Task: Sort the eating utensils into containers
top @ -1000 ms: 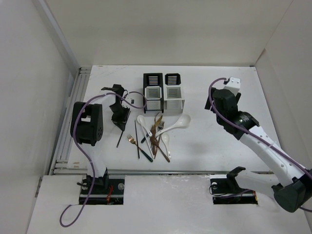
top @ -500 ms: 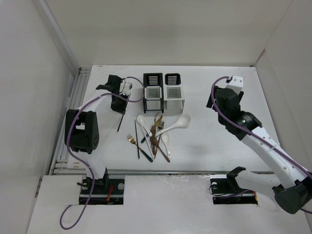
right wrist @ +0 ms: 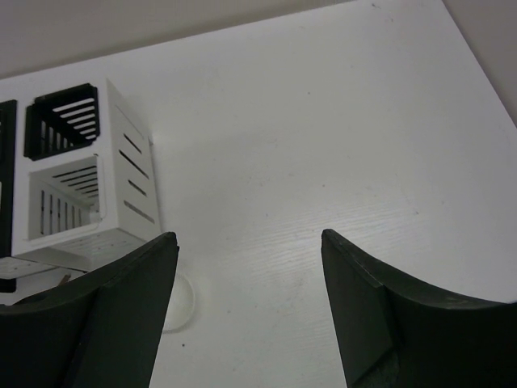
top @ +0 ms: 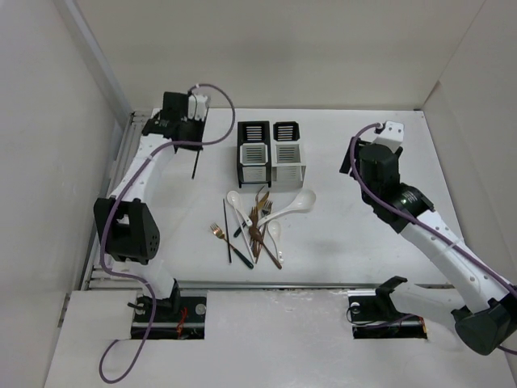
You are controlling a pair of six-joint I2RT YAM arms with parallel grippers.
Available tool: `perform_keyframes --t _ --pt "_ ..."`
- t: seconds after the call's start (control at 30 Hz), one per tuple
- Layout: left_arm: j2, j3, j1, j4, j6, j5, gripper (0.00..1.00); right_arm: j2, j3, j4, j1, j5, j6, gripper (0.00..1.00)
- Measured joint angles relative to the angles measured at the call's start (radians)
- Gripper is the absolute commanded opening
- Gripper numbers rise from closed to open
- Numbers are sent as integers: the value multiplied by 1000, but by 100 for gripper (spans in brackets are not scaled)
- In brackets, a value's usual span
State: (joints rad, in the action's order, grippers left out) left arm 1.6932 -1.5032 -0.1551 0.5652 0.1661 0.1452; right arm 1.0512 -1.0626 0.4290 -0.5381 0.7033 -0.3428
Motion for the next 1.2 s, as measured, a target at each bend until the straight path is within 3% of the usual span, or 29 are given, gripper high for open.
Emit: perform_keyframes --t 0.2,0.33,0.63,0.87,1.2 --pt "76 -389 -5 -81 -14 -13 0 18 29 -160 0 -90 62 77" --pt "145 -522 -48 -217 -32 -23 0 105 25 -251 0 -166 108 77" --pt "275 -451 -188 -452 -97 51 0 277 -18 -289 0 -248 143 77" --pt "382 -449 -192 -526 -122 69 0 280 -36 -317 0 -259 146 77" --pt "387 -312 -206 -603 -127 96 0 267 -36 -325 0 -259 146 77"
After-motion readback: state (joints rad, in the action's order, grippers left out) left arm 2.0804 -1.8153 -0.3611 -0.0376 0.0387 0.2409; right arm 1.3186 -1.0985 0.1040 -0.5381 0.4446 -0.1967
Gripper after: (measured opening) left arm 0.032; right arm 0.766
